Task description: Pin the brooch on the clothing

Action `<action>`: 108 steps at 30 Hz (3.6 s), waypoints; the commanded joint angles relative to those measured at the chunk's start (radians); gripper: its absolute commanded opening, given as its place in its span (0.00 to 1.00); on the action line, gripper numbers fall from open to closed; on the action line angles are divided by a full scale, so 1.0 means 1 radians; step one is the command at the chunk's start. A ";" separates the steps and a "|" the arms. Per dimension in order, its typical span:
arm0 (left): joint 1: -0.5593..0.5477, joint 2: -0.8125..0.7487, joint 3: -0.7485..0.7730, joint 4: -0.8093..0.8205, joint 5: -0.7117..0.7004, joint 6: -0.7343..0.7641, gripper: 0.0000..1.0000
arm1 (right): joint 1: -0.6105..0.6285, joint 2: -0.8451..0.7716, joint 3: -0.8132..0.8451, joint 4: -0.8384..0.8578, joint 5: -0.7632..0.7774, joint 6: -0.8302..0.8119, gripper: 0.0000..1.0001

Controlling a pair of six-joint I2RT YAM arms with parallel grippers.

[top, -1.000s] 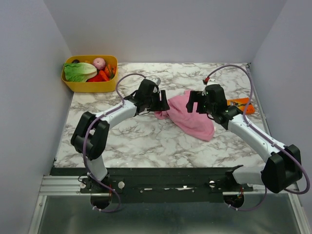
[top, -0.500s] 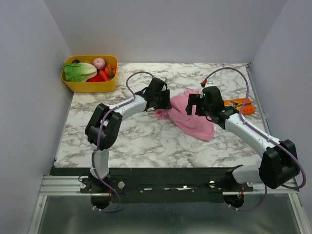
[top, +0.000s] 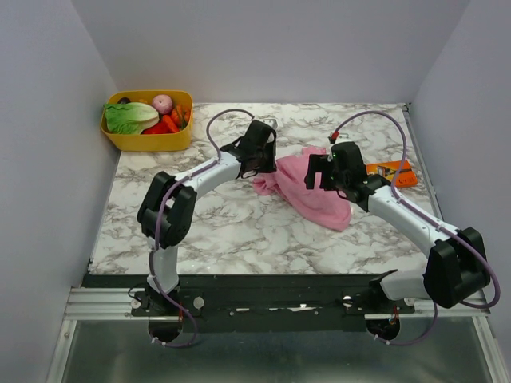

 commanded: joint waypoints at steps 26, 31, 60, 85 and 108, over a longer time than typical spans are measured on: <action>0.055 -0.342 0.019 -0.097 0.023 0.030 0.00 | 0.126 0.017 0.012 0.049 -0.101 -0.143 0.99; 0.055 -0.356 0.091 -0.128 0.032 0.025 0.00 | 0.207 0.087 0.010 0.055 -0.043 -0.133 0.96; 0.055 -0.734 0.036 -0.088 -0.137 0.112 0.00 | 0.330 -0.293 0.087 0.083 -0.096 -0.298 0.01; 0.098 -0.669 -0.025 -0.044 -0.310 0.137 0.00 | 0.243 -0.114 0.202 0.130 -0.229 -0.332 0.01; 0.308 -0.191 0.176 -0.013 -0.055 0.085 0.89 | 0.165 0.002 0.215 -0.046 -0.044 -0.170 1.00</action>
